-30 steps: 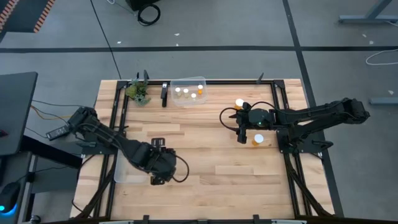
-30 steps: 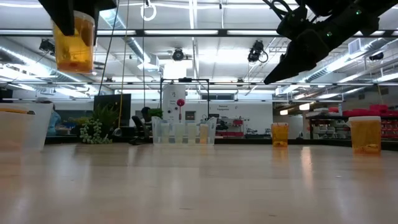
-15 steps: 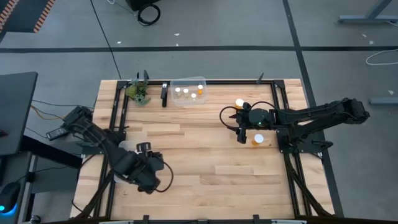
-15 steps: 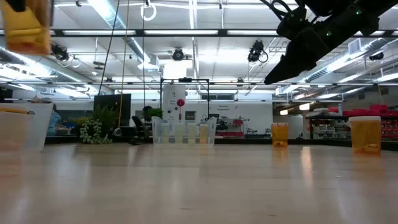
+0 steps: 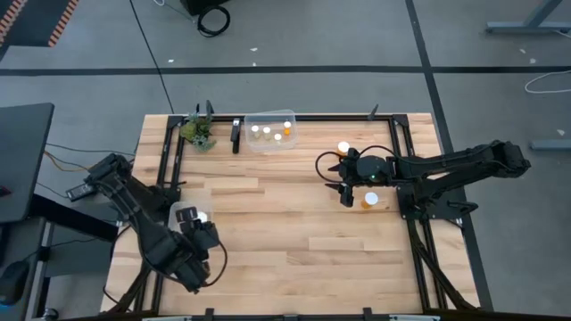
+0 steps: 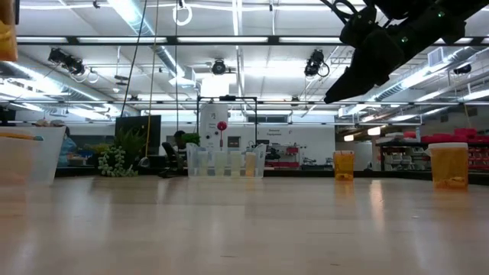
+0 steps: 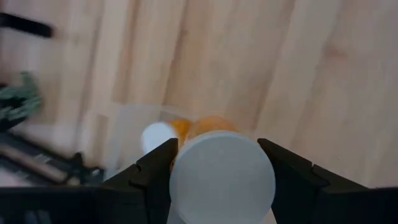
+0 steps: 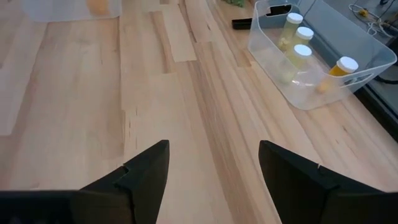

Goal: Pick and place medicine bottles into bin by pill shape (circle, oval)
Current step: Put the bottom left big orange pill bottle into the bottom transparent bin

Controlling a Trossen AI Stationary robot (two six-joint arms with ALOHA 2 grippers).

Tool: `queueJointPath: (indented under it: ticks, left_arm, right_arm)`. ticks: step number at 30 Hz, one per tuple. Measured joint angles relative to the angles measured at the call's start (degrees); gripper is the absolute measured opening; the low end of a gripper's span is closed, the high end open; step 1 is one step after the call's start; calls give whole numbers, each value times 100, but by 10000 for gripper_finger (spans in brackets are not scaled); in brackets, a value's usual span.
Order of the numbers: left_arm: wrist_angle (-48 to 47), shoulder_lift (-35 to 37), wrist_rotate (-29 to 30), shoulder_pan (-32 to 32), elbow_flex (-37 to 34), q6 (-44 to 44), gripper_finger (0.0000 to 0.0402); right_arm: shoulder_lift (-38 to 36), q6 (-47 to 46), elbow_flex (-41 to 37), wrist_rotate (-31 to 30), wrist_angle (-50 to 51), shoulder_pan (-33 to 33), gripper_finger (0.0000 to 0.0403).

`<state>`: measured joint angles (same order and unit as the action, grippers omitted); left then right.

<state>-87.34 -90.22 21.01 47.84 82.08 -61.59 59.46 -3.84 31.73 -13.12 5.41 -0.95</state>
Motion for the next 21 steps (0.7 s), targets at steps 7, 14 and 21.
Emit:
queueJointPath:
  ticks: [7, 14, 21]
  left_arm:
    - [-268, 0, 222, 242, -2, -186, 216]
    - [22, 266, 289, 354, -815, -222, 212]
    - [440, 1121, 136, 389, -1470, -524, 216]
  right_arm:
    - [0, -142, 0, 38, 0, 0, 255]
    - [0, -303, 0, 39, 0, 0, 255]
    - [0, -403, 0, 35, 0, 0, 255]
